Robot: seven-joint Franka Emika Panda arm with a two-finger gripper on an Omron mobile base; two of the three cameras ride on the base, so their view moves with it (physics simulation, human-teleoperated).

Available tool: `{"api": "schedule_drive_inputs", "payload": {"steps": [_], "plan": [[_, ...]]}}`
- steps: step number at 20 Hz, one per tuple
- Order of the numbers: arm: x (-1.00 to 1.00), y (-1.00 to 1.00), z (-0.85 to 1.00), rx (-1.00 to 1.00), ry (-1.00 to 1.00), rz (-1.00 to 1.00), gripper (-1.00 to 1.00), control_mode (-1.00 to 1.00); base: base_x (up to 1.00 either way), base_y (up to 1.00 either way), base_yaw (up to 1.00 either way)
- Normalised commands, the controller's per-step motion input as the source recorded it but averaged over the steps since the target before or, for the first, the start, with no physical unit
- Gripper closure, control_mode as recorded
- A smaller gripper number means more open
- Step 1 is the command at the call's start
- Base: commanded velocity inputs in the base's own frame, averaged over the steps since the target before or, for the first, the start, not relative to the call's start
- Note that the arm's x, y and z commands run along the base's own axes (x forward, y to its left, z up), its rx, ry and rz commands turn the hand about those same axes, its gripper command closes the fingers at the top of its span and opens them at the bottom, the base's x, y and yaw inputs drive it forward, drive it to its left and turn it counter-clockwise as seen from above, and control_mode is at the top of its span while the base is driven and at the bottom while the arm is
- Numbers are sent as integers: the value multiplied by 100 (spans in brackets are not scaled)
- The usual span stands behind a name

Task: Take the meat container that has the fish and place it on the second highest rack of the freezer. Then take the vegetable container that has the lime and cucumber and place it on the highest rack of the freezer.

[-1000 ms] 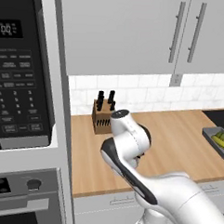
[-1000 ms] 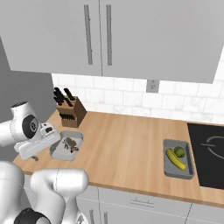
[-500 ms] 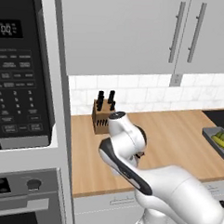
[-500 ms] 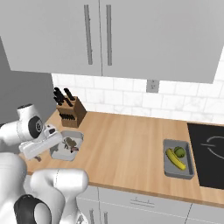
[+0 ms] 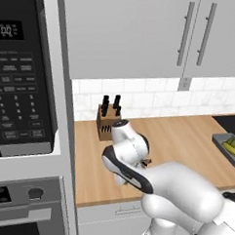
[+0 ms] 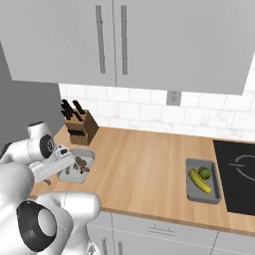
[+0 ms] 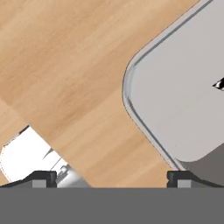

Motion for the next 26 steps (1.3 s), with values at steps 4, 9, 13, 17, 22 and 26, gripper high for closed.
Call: {"api": "schedule_drive_inputs", "payload": {"steps": [4,9,13,17,22,26], "plan": [[21,2,-21,0,1,0,-100,-100,0,0,0],[9,12,-20,0,0,0,-100,-100,0,0,0],[1,11,-38,0,1,0,-100,-100,0,0,0],[0,5,-57,0,1,3,100,-100,0,0,0],[-8,0,-64,0,5,5,100,-100,0,0,0],[-5,0,-47,0,2,6,100,-100,0,0,0]]}}
